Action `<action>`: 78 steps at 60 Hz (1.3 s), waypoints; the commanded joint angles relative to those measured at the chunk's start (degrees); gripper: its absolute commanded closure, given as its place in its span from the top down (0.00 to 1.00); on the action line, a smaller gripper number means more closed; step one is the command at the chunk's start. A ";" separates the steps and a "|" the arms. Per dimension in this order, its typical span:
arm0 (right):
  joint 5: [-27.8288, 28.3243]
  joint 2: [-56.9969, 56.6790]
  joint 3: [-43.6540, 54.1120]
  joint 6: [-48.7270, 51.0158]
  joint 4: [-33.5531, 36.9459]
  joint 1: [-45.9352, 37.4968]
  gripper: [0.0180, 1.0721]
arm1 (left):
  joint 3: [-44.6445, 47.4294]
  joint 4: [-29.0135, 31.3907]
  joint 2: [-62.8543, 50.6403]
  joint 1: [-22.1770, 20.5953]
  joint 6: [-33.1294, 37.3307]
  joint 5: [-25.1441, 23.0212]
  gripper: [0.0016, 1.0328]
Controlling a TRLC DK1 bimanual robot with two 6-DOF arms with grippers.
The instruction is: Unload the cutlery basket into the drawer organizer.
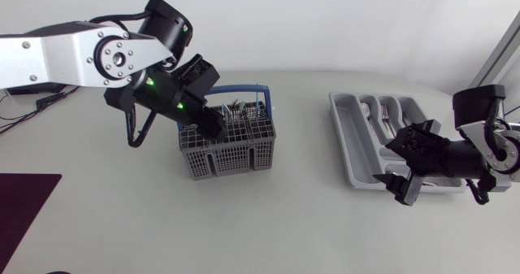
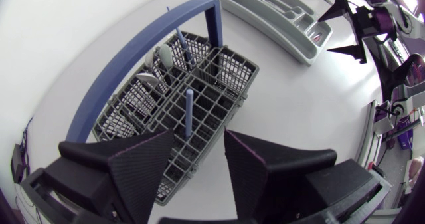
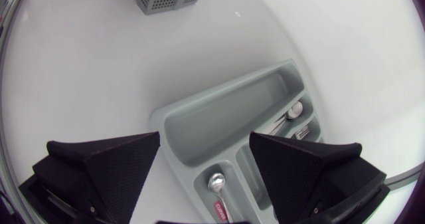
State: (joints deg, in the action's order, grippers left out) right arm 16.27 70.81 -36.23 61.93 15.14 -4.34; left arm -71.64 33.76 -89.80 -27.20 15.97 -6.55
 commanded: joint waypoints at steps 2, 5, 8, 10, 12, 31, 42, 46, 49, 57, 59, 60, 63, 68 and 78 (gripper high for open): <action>-0.01 -2.43 -0.60 -5.77 2.44 3.72 0.93 | 1.41 -1.59 -0.29 -0.84 -2.78 1.98 0.66; -0.19 -3.22 -1.13 -7.88 3.15 5.66 0.93 | 1.85 -2.73 -0.20 -1.19 -3.13 3.29 0.66; -0.36 -3.92 -1.74 -10.25 4.11 7.59 0.93 | 1.94 -3.44 -0.11 -1.28 -3.57 4.09 0.66; -0.54 -4.27 -2.27 -11.92 4.82 9.00 0.93 | 2.11 -3.96 -0.11 -1.54 -3.93 4.96 0.66; -0.98 -4.54 -2.62 -13.33 5.34 10.40 0.93 | 2.11 -4.58 -0.11 -1.63 -4.19 5.40 0.66; -4.32 -4.71 -3.76 -20.80 4.82 19.10 0.93 | 2.47 -7.30 -1.87 -3.82 -6.03 8.30 0.45; -5.11 -4.80 -3.76 -21.50 4.82 20.86 0.93 | 3.26 -7.83 -2.13 -3.82 -6.39 10.68 0.20; -5.11 -4.62 -3.76 -21.68 4.64 21.30 0.93 | 3.52 -8.27 -2.57 -4.00 -6.39 11.29 0.17; -5.11 -4.54 -3.59 -21.77 4.64 21.48 0.93 | 3.52 -8.27 -2.93 -4.09 -6.47 11.38 0.15; -5.81 -4.27 -2.71 -22.64 3.76 23.24 0.93 | 3.61 -8.36 -3.28 -4.79 -6.74 11.73 0.13; -6.08 -4.27 -2.44 -22.73 3.58 23.50 0.93 | 3.61 -8.36 -3.28 -4.97 -6.74 12.08 0.12; -6.08 -4.36 -2.44 -22.73 3.58 23.59 0.93 | 3.61 -8.36 -3.19 -4.97 -6.74 12.08 0.12; -6.17 -4.45 -2.36 -22.73 3.50 23.76 0.93 | 3.87 -8.36 -2.66 -5.14 -6.74 12.17 0.11; -6.17 -4.71 -2.36 -22.73 3.50 23.67 0.93 | 4.14 -8.45 -1.52 -5.14 -6.74 12.35 0.11; -6.52 -5.68 -2.44 -23.52 3.58 25.34 0.93 | 4.14 -8.53 2.52 -4.88 -6.65 12.43 0.11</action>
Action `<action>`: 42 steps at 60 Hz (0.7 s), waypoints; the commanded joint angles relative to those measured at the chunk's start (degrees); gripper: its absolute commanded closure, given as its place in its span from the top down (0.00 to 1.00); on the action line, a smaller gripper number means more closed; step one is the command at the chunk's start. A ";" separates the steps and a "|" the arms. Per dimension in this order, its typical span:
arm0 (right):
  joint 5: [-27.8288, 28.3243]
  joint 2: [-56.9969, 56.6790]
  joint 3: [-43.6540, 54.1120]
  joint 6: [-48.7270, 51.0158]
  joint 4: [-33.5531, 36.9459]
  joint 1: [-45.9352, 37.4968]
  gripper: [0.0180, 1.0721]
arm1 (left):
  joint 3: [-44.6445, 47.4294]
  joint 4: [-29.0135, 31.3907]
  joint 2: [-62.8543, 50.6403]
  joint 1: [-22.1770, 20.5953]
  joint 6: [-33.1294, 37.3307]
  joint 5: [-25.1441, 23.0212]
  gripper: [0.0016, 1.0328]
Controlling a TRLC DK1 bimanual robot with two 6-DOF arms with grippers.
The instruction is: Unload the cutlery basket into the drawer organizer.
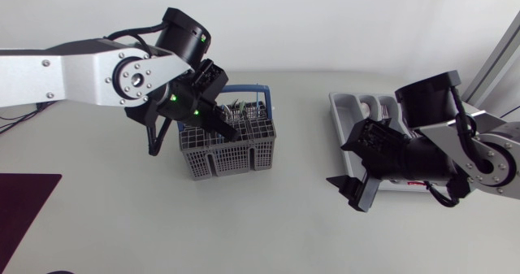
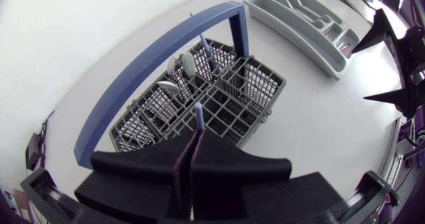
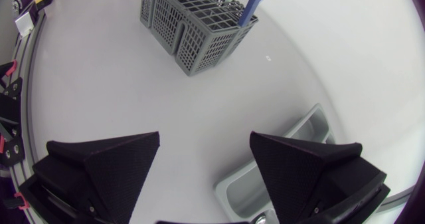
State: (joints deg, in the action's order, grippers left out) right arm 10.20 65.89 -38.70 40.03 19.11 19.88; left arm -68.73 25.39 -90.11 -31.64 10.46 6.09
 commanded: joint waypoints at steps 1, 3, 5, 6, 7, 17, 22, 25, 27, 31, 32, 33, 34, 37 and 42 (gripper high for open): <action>-0.53 -0.85 0.03 -1.71 -0.31 1.30 0.93 | 1.14 -0.16 3.71 -0.44 -1.05 -0.02 0.11; -0.70 -0.94 -0.15 -2.06 -0.39 1.57 0.93 | 1.05 -0.16 4.59 -0.44 -0.88 0.07 0.11; -1.06 -0.94 -0.33 -2.33 -0.39 2.18 0.93 | 0.97 -0.16 5.91 -0.53 -0.70 0.42 0.11; -1.14 -0.94 -0.33 -2.41 -0.39 2.36 0.93 | 0.97 -0.16 6.52 -0.62 -0.61 0.50 0.11; -1.32 -0.85 -0.33 -2.59 -0.39 2.62 0.93 | 0.97 -0.16 6.78 -0.71 -0.61 0.50 0.11; -1.50 -1.55 -0.41 -4.44 -0.48 5.26 0.93 | 0.09 1.60 11.88 -2.46 -0.53 1.91 0.11; -1.41 -2.87 -0.77 -4.96 -0.39 5.96 0.93 | -0.62 2.56 14.43 -3.61 -0.35 3.32 0.11; -1.41 -4.19 -1.38 -5.75 -0.04 6.40 0.93 | -1.32 3.62 16.72 -4.49 -0.35 4.11 0.11; -1.32 -4.72 -1.64 -6.11 0.05 6.75 0.93 | -1.50 3.88 17.42 -4.66 -0.35 4.20 0.11; -1.14 -6.30 -2.44 -7.07 0.31 7.54 0.93 | -2.20 4.58 20.06 -5.54 -0.53 4.37 0.11; -1.14 -6.65 -2.70 -7.34 0.40 7.72 0.93 | -2.37 4.67 20.41 -5.72 -0.61 4.37 0.11; -0.97 -7.09 -3.05 -7.60 0.57 7.89 0.93 | -2.46 4.67 20.67 -5.80 -0.61 4.37 0.11; -0.79 -7.35 -3.31 -7.78 0.66 7.98 0.93 | -2.73 4.67 21.64 -5.98 -0.79 4.37 0.11; 0.09 -8.14 -4.19 -8.83 1.19 8.33 0.93 | -3.08 4.76 22.61 -6.42 -0.88 4.28 0.11; 2.28 -9.11 -5.51 -10.24 1.80 8.33 0.93 | -3.34 4.85 23.48 -7.82 -1.23 3.05 0.11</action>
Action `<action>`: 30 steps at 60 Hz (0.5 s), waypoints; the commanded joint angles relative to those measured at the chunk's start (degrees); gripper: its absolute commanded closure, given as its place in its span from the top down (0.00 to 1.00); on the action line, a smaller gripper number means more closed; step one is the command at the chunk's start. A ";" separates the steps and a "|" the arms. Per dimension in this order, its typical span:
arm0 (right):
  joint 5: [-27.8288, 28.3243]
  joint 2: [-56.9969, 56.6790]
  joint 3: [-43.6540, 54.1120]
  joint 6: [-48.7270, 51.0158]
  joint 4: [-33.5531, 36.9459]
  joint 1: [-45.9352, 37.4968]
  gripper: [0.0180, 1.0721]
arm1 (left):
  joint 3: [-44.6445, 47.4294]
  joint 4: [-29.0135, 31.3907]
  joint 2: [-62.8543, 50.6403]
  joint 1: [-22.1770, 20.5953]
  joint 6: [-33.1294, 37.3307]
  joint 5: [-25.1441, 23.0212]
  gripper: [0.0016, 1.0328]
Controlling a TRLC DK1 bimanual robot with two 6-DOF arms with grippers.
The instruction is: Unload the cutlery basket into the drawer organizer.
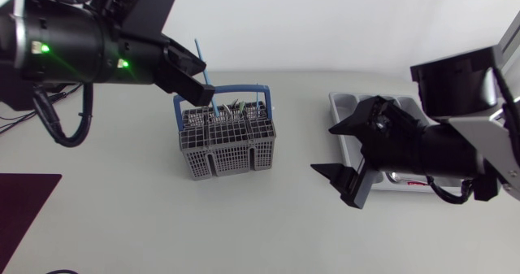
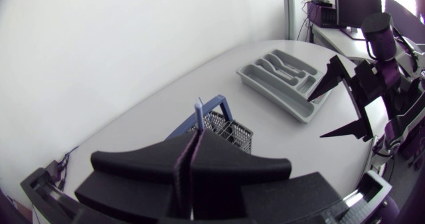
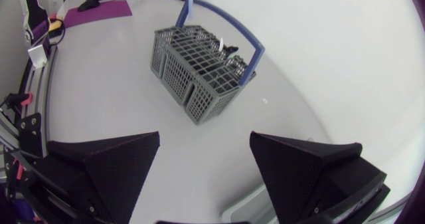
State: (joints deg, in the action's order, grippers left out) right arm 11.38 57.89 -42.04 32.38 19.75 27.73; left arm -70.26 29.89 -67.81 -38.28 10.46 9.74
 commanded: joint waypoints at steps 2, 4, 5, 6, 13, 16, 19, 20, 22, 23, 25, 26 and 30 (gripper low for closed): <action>2.25 -1.64 -2.78 -3.20 1.70 0.49 0.93 | -2.07 0.70 1.28 -1.09 -1.85 -2.79 0.11; 3.39 -1.99 -3.40 -4.08 1.96 0.31 0.93 | -2.34 1.14 1.28 -0.39 -2.46 -5.69 0.11; 3.83 -2.08 -3.66 -4.34 2.14 0.31 0.93 | -2.43 1.31 1.19 -0.21 -2.72 -7.10 0.11; 4.27 -2.17 -4.01 -4.52 2.49 0.31 0.93 | -2.43 1.31 1.19 -0.13 -2.72 -7.36 0.11; 10.42 -2.17 -6.30 -6.54 4.42 -0.83 0.92 | -3.22 2.45 -1.97 2.25 -4.83 -19.05 0.11; 12.00 -1.73 -6.91 -6.98 5.04 -0.83 0.92 | -4.10 3.33 -4.17 3.57 -4.92 -25.12 0.12; 13.85 -1.11 -7.35 -7.68 5.39 -0.83 0.89 | -4.71 3.77 -6.54 5.06 -5.45 -30.57 0.12; 14.64 -0.85 -7.53 -7.95 5.48 -0.83 0.89 | -4.80 3.95 -6.90 5.24 -5.45 -31.27 0.12; 15.43 -0.32 -7.62 -8.30 5.48 -0.83 0.87 | -5.24 4.39 -8.48 6.03 -5.45 -34.70 0.12; 15.87 -0.14 -7.70 -8.30 5.48 -0.83 0.86 | -5.33 4.39 -8.74 6.11 -5.45 -35.23 0.12; 16.05 0.03 -7.62 -8.30 5.48 -0.92 0.86 | -5.59 4.56 -9.80 6.11 -5.45 -36.72 0.12; 16.31 0.38 -7.53 -8.30 5.48 -0.83 0.86 | -6.21 5.09 -10.85 6.20 -5.45 -38.04 0.12; 17.28 1.26 -7.44 -8.30 5.39 -0.83 0.86 | -7.26 6.23 -12.61 6.47 -5.45 -40.85 0.12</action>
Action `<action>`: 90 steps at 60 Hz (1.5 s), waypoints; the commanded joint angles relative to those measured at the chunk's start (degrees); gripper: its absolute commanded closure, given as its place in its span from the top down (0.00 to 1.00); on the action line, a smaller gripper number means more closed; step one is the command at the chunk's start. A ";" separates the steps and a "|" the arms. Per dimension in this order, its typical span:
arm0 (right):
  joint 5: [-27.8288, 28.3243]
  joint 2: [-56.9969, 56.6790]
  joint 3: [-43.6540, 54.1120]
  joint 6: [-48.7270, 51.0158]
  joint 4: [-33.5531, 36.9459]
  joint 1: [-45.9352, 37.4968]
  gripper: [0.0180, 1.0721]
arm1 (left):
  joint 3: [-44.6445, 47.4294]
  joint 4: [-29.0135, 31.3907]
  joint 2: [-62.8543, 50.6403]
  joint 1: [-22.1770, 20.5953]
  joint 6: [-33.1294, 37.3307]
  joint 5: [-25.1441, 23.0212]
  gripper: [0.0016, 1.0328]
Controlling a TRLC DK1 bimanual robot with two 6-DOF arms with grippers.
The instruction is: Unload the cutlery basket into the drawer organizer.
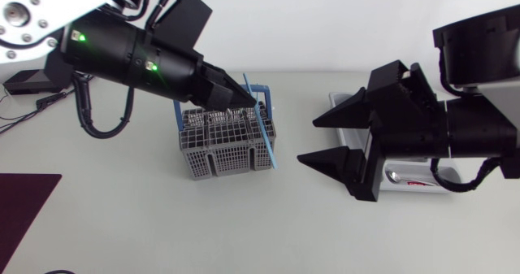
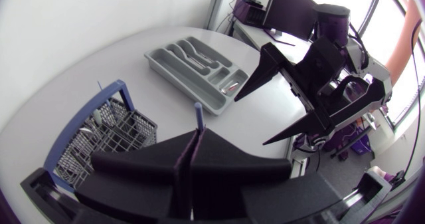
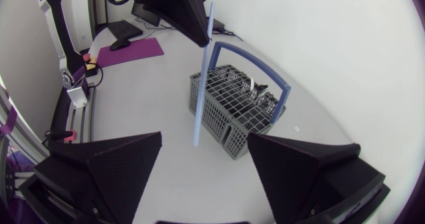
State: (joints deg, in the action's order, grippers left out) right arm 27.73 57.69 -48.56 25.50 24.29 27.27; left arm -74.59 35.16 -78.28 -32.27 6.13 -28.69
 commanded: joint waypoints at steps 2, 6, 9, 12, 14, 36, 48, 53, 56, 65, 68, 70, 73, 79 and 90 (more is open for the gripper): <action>1.63 2.16 -1.02 -1.41 0.84 -0.37 0.86 | -3.55 1.49 -2.84 0.46 -1.03 -3.66 0.12; 1.98 3.30 -1.10 -1.41 0.67 -0.37 0.84 | -4.43 2.20 -4.07 0.37 -0.95 -5.15 0.12; 2.60 4.18 -1.37 -1.50 0.49 -0.28 0.80 | -4.78 2.28 -4.51 0.28 -0.86 -5.77 0.12; 3.04 5.41 -1.81 -1.68 0.40 -0.37 0.80 | -5.04 2.28 -4.69 0.10 -0.86 -6.12 0.12; 3.12 6.21 -1.98 -1.77 0.40 -0.28 0.78 | -5.22 2.28 -4.78 0.02 -0.86 -6.12 0.12; 5.76 13.32 -5.23 -4.75 -0.48 -0.11 0.56 | -6.01 1.93 -6.27 -0.86 -0.77 -6.29 0.12; 6.55 15.43 -6.90 -5.81 -0.12 0.16 0.41 | -5.92 1.93 -6.27 -0.95 -0.95 -6.64 0.12; 7.43 15.79 -7.17 -6.16 -0.04 0.07 0.33 | -5.83 1.93 -6.45 -0.95 -1.03 -6.64 0.12; 7.78 15.96 -7.08 -6.25 0.05 0.16 0.27 | -5.83 1.93 -6.45 -0.95 -1.03 -6.64 0.12; 8.13 16.40 -7.08 -6.69 0.75 0.68 0.18 | -5.83 1.93 -6.45 -1.13 -1.12 -6.64 0.12; 8.13 16.49 -6.99 -6.86 0.93 1.03 0.18 | -5.66 1.93 -6.36 -1.21 -1.21 -6.64 0.12; 8.13 16.49 -6.90 -6.95 0.93 1.47 0.16 | -5.66 1.93 -6.36 -1.21 -1.21 -6.64 0.12; 8.13 16.49 -6.64 -7.13 0.84 1.91 0.14 | -5.57 1.93 -6.27 -1.30 -1.30 -6.73 0.12; 8.13 16.40 -6.38 -7.57 0.49 2.35 0.09 | -5.48 1.93 -6.09 -1.48 -1.30 -6.82 0.12; 8.13 15.26 -5.50 -7.65 0.58 2.70 0.06 | -5.31 1.93 -5.74 -1.39 -2.00 -7.00 0.13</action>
State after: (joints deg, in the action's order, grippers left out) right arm 35.35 73.36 -54.43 18.74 24.29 28.95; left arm -78.50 37.08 -83.96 -33.45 5.96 -34.68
